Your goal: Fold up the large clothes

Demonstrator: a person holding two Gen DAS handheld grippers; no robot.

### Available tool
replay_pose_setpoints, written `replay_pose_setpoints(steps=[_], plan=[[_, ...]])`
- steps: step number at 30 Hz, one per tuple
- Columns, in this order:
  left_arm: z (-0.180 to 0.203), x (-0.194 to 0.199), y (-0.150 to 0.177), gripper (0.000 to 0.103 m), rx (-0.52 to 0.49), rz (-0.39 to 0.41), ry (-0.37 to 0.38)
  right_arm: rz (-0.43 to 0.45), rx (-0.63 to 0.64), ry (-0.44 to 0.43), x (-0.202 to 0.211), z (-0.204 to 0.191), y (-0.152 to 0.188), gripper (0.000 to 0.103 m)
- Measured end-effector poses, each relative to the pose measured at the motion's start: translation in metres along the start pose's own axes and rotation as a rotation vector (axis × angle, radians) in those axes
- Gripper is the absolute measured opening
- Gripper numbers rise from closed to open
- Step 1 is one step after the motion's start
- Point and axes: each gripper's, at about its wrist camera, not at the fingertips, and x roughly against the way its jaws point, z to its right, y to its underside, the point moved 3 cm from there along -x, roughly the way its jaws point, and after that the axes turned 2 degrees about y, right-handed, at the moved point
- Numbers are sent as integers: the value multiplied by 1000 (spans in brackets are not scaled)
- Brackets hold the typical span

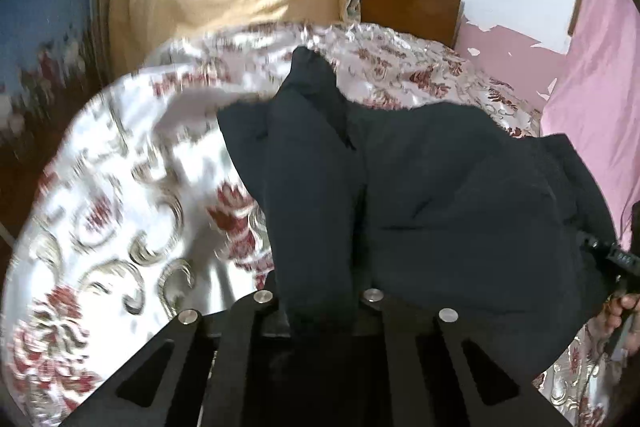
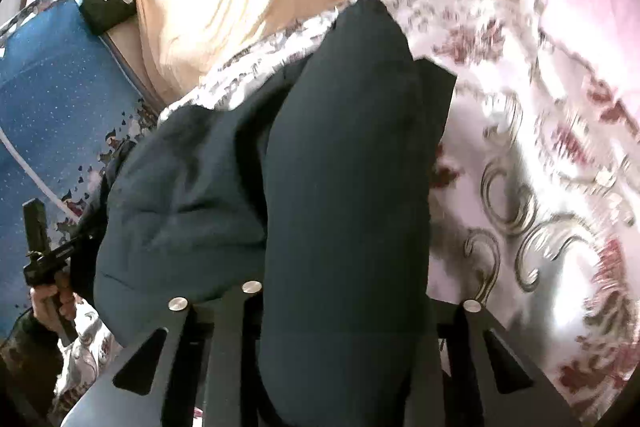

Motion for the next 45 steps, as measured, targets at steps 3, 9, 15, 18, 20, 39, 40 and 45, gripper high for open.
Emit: replay_pose_setpoints(steps=[3, 9, 15, 18, 20, 39, 40, 45], plan=[[7, 23, -8, 11, -9, 32, 7, 41, 25, 4, 23, -15, -5, 22], [20, 69, -11, 10, -88, 77, -12, 92, 78, -1, 67, -41, -7, 21], [32, 111, 3, 7, -151, 133, -4, 120, 93, -5, 102, -58, 9, 21], [46, 126, 12, 7, -201, 145, -26, 135, 121, -19, 117, -69, 22, 20], [46, 127, 19, 7, -211, 125, -39, 141, 135, -11, 126, -75, 32, 20], [-29, 61, 51, 73, -3, -49, -102, 10, -14, 77, 78, -15, 78, 40], [-32, 58, 52, 75, 3, -57, -89, 2, -19, 75, 75, -12, 79, 41], [-53, 32, 57, 89, 74, -162, 13, -29, -46, 56, 62, 0, 83, 53]])
